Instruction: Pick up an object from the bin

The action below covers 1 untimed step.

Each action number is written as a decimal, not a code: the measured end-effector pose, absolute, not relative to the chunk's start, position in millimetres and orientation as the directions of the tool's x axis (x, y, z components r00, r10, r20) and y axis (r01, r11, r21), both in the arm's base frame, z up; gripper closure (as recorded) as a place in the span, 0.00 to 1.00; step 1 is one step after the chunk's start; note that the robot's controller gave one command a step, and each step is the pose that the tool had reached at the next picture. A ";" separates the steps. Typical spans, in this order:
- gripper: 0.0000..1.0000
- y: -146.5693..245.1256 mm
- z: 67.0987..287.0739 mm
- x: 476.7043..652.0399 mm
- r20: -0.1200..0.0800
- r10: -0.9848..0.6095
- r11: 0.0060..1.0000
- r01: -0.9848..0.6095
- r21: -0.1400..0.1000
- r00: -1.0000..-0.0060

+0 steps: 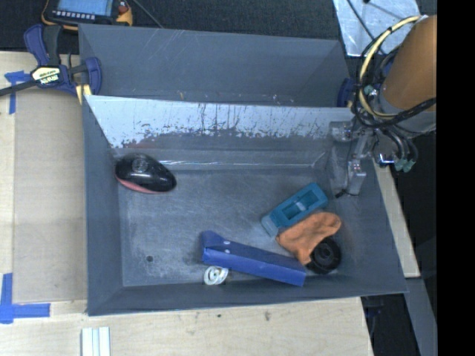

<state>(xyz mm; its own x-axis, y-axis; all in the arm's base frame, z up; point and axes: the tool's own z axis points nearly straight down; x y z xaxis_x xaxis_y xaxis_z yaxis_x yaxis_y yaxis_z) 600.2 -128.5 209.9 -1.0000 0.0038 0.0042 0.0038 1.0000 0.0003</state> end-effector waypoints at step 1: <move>0.00 -127.9 215.4 601.6 -0.004 0.001 1.000 0.001 -0.001 -1.000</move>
Offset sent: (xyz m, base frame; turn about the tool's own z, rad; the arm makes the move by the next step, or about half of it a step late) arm -0.0481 0.0074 -0.0711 -0.1694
